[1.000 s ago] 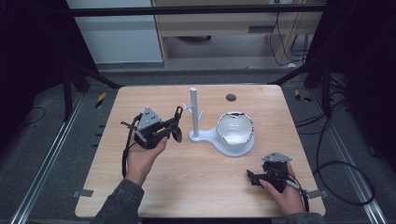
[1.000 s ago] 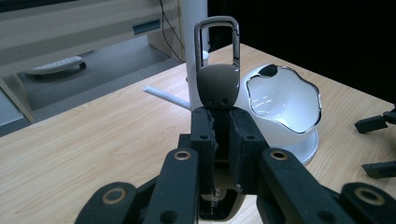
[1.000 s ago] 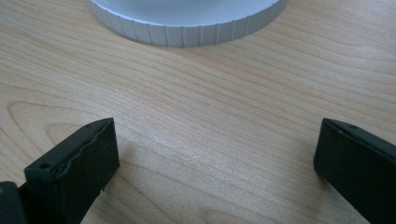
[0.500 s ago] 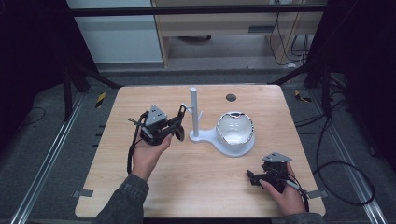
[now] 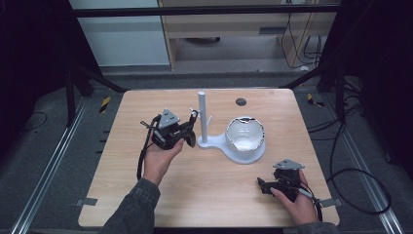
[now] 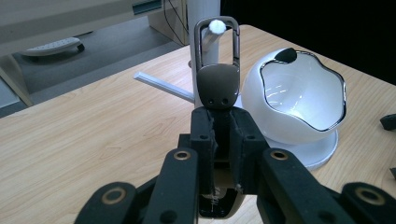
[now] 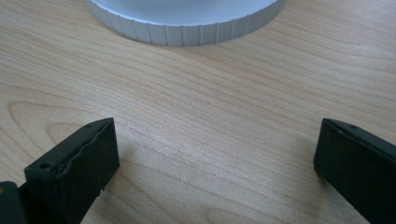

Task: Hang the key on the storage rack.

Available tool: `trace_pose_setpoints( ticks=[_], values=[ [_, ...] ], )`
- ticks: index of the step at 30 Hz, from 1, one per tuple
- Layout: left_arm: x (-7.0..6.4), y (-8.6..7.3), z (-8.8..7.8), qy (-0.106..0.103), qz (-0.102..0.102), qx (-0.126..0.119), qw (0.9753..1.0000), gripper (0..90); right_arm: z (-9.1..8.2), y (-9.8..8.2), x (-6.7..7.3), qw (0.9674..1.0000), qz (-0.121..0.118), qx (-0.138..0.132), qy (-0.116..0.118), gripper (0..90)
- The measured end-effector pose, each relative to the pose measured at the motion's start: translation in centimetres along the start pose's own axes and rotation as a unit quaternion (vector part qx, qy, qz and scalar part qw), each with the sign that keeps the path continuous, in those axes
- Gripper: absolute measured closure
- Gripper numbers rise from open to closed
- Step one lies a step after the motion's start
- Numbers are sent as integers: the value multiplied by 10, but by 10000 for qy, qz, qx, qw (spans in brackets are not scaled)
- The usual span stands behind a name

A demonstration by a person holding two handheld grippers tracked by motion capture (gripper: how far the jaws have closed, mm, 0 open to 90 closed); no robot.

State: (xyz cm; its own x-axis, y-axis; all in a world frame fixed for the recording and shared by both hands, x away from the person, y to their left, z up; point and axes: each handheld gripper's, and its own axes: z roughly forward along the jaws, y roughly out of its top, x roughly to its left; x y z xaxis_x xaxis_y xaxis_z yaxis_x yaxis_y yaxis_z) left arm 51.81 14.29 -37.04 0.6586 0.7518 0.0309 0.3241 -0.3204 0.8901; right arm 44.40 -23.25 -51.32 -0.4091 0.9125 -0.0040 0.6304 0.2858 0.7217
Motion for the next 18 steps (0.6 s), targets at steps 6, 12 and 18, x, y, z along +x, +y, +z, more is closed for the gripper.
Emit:
trace_pose_setpoints(
  ticks=[6,12,18],
  values=[
    [-1,0,7,19,-28,16,10000,806,0,0,0,10000,-15,-4,-2,4],
    [-1,0,13,21,-55,38,10000,806,0,0,0,10000,-20,0,-2,4],
    [-1,-1,20,38,-66,81,9999,806,0,0,0,10000,-9,2,-1,4]
  ],
)
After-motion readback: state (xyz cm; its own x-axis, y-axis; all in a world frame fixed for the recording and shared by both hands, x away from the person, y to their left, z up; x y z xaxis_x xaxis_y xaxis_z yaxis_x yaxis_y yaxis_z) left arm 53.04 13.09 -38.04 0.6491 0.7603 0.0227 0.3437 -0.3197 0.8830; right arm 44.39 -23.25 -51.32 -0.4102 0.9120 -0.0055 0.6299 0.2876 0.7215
